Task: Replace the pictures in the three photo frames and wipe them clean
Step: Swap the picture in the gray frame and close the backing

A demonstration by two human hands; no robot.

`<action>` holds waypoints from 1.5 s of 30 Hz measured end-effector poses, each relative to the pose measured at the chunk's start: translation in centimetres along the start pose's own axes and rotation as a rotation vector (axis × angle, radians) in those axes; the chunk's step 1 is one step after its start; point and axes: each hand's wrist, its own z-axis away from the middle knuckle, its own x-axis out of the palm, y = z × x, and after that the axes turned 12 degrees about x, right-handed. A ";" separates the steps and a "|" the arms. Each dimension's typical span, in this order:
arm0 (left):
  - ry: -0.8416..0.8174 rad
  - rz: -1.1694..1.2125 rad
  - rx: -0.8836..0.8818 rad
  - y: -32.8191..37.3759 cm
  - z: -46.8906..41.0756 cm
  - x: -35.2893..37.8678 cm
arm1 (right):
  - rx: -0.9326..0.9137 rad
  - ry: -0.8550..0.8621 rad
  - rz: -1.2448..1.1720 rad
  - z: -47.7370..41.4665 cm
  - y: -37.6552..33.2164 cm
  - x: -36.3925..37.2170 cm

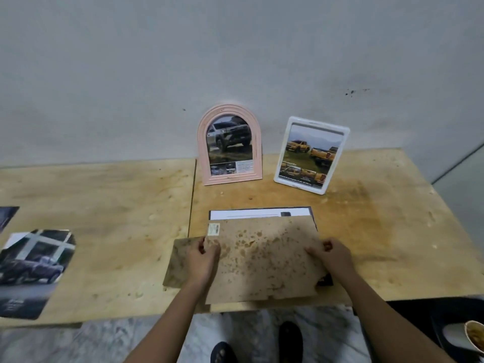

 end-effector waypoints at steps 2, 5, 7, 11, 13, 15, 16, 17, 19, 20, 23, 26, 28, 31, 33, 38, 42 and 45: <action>-0.039 -0.001 -0.008 -0.5 -0.3 0.1 | -0.025 0.046 0.010 0.1 -0.3 -0.1; -0.065 -0.017 -0.008 -0.8 -0.6 0.3 | -0.052 0.070 0.006 0.0 -0.7 -0.3; -0.066 -0.023 0.001 -0.6 -0.7 0.5 | -0.075 0.059 0.029 0.0 -1.0 -0.2; -0.095 -0.074 -0.011 -0.7 -1.4 0.5 | -0.071 0.030 0.126 -0.6 -1.2 0.3; -0.111 -0.137 -0.009 -1.3 -1.9 0.5 | -0.053 0.037 0.161 -1.0 -1.1 0.4; -0.110 -0.165 -0.008 -1.3 -2.1 0.6 | -0.034 0.037 0.192 -1.1 -1.1 0.5; -0.105 -0.174 -0.007 -1.2 -2.0 0.6 | -0.029 0.036 0.206 -1.1 -1.2 0.5; -0.106 -0.180 0.008 -1.0 -1.9 0.7 | -0.033 0.040 0.218 -1.2 -1.2 0.5; -0.107 -0.187 0.019 -1.1 -1.9 0.8 | -0.044 0.037 0.239 -1.4 -1.1 0.4; -0.106 -0.188 0.023 -0.9 -1.7 0.9 | -0.042 0.029 0.252 -1.5 -1.1 0.4; -0.109 -0.195 0.034 -0.9 -1.6 1.0 | -0.037 0.007 0.232 -1.5 -1.3 0.3; -0.125 -0.204 0.044 -1.1 -1.8 1.3 | -0.023 -0.005 0.208 -1.7 -1.1 0.4; -0.125 -0.197 0.045 -1.1 -1.8 1.4 | -0.012 -0.020 0.200 -1.7 -1.3 0.3; -0.121 -0.179 0.049 -1.1 -1.6 1.7 | -0.028 -0.010 0.199 -1.7 -1.5 0.3; -0.122 -0.178 0.059 -1.3 -1.5 1.9 | -0.025 0.001 0.196 -1.7 -1.6 0.3; -0.142 -0.166 0.051 -1.3 -1.3 1.9 | -0.015 0.006 0.315 -1.2 -2.0 0.6; -0.165 -0.130 0.040 -1.4 -1.0 2.1 | -0.016 0.049 0.344 -0.7 -2.2 0.9; -0.197 -0.157 0.055 -1.7 -0.9 2.0 | -0.043 0.097 0.359 -0.4 -2.0 1.3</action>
